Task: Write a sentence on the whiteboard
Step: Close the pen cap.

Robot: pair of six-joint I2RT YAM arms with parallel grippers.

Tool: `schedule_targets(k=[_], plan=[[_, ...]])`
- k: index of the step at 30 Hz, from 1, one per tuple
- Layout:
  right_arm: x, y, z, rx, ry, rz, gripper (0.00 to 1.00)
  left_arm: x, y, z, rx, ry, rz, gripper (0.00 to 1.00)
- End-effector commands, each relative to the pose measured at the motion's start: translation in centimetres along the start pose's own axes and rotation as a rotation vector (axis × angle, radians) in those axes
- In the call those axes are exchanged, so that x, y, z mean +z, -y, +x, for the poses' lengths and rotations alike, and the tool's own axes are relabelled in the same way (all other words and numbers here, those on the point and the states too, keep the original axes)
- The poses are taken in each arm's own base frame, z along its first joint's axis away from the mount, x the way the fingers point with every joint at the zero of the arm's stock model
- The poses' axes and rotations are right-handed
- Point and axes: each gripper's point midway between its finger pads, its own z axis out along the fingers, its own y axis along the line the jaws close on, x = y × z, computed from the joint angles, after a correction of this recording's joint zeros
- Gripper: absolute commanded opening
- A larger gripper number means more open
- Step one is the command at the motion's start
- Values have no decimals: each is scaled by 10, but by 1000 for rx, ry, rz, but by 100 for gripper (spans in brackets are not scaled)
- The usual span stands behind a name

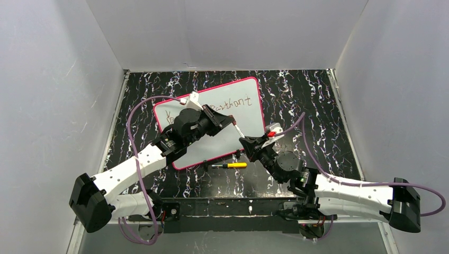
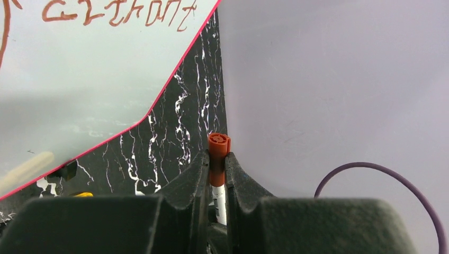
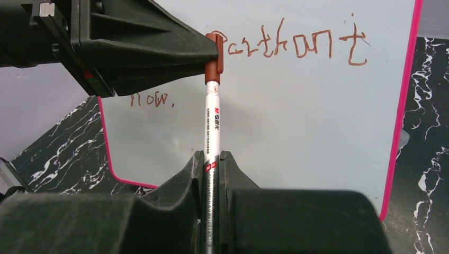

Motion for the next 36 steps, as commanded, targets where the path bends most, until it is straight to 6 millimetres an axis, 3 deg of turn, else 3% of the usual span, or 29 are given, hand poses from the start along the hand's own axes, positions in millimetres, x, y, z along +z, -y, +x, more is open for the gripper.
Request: schedule_targets(k=[1, 6, 14, 22, 36], plan=[[9, -12, -52, 53, 142, -3, 1, -6, 1, 8, 5, -18, 14, 0], [13, -14, -55, 54, 153, 1, 1, -6, 2, 10, 5, -19, 17, 0], [24, 2, -61, 61, 189, 135, 1, -8, 3, 18, -2, -22, 39, 0], [37, -6, -68, 26, 227, 132, 1, -11, 11, 25, 16, -40, 82, 0], [53, 2, -82, 15, 275, 156, 1, -21, 23, 49, 47, -101, 161, 0]])
